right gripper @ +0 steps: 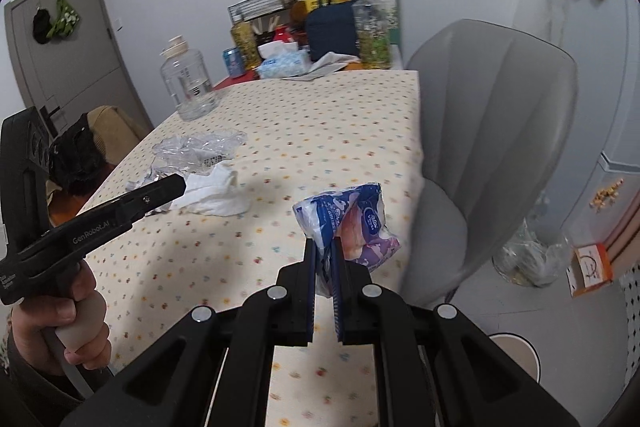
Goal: Collect trash
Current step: 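Carry the crushed bottle and tissue pack over the white bin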
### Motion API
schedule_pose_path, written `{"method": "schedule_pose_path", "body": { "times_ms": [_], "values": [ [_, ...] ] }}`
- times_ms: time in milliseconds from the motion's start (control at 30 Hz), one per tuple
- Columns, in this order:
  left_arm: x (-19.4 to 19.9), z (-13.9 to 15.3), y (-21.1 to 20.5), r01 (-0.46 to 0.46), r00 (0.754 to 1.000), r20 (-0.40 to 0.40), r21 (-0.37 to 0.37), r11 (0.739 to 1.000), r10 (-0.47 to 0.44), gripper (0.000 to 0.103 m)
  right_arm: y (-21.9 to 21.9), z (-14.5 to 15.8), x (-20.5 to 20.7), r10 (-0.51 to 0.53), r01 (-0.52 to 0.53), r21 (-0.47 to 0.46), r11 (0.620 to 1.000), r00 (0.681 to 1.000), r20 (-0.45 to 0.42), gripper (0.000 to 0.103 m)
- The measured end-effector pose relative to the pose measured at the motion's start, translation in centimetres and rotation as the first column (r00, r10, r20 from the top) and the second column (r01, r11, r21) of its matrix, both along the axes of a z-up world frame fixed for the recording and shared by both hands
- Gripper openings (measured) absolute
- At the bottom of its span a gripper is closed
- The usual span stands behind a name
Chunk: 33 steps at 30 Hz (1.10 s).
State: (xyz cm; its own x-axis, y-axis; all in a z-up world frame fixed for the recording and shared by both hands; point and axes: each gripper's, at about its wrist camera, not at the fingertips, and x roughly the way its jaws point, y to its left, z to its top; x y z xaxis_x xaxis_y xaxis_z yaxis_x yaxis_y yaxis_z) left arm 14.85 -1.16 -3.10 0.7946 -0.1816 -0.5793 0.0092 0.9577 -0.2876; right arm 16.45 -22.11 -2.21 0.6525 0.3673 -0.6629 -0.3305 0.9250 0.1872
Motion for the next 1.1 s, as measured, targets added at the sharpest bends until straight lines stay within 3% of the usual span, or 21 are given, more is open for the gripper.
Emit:
{"method": "schedule_pose_path", "body": {
  "times_ms": [400, 800, 1100],
  "values": [
    [2.9, -0.7, -9.7, 0.191, 0.981, -0.043, 0.049, 0.980, -0.189, 0.033, -9.9, -2.4, -1.1, -0.204, 0.205, 0.035, 0.978, 0.978, -0.041, 0.008],
    [4.6, -2.6, -18.5, 0.339, 0.938, -0.107, 0.090, 0.937, -0.329, 0.033, -19.0, -6.4, -2.7, -0.368, 0.377, 0.061, 0.924, 0.923, -0.114, 0.008],
    [5.8, -4.6, -23.8, 0.423, 0.900, -0.170, 0.121, 0.898, -0.401, 0.033, -22.8, -9.8, -2.8, -0.433, 0.449, 0.070, 0.891, 0.885, -0.170, 0.009]
  ]
}}
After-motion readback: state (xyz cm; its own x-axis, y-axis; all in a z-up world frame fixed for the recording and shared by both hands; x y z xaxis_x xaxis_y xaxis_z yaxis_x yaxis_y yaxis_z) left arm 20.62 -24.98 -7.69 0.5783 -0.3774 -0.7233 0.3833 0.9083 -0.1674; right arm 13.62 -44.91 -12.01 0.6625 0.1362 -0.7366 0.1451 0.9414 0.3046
